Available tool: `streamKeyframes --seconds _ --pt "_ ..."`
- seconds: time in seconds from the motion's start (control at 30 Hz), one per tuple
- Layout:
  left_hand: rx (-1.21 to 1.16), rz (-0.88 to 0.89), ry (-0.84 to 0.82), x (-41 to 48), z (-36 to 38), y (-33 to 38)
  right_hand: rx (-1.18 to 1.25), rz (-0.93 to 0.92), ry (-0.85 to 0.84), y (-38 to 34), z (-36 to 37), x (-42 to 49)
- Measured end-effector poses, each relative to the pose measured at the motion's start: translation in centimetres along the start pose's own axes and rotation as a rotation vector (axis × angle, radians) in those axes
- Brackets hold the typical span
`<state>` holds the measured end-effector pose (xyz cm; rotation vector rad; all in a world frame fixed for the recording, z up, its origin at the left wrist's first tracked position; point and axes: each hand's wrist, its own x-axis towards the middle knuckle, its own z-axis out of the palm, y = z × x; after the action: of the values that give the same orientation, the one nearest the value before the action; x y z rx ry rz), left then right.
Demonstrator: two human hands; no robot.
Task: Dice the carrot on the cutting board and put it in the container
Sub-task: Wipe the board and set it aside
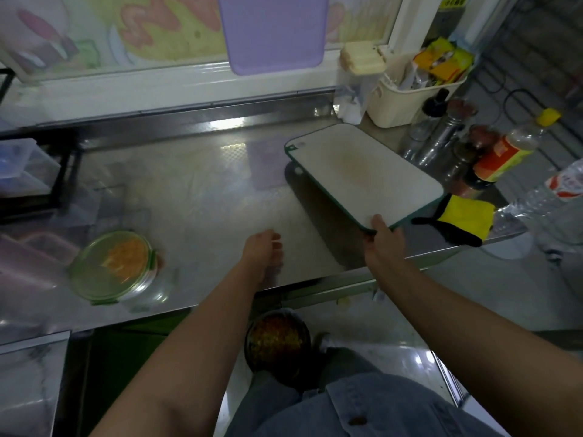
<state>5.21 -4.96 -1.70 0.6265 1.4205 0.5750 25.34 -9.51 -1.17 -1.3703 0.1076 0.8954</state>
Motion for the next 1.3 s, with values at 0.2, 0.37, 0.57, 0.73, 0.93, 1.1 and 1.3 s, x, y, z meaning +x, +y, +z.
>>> streamKeyframes --seconds 0.2,0.37,0.57,0.73,0.93,1.1,1.3 --pt "-0.445 0.014 0.112 -1.1 -1.1 1.7 -0.099 0.085 -0.221 0.3 0.6 0.1" --pt "-0.547 0.038 0.471 -0.6 -2.6 0.4 -0.277 0.13 -0.365 1.8 -0.1 -0.1" --pt "0.13 -0.135 0.753 -0.1 -5.1 -2.7 -0.448 0.28 -0.449 3.3 -0.7 0.2" --pt "0.638 0.138 0.852 -2.6 -3.0 -3.2 -0.603 0.295 -0.446 3.2 -1.1 0.9" --pt "1.314 0.323 0.261 -1.3 -2.7 -5.1 -0.773 0.003 -0.386 3.2 -0.6 0.9" --pt "1.386 0.328 0.218 -1.0 -3.0 -5.5 -0.994 -0.176 -0.323 3.5 -0.3 1.0" --pt "1.542 0.386 0.264 -1.5 -2.8 -6.4 -1.334 -0.081 -0.276 4.3 0.2 0.1"
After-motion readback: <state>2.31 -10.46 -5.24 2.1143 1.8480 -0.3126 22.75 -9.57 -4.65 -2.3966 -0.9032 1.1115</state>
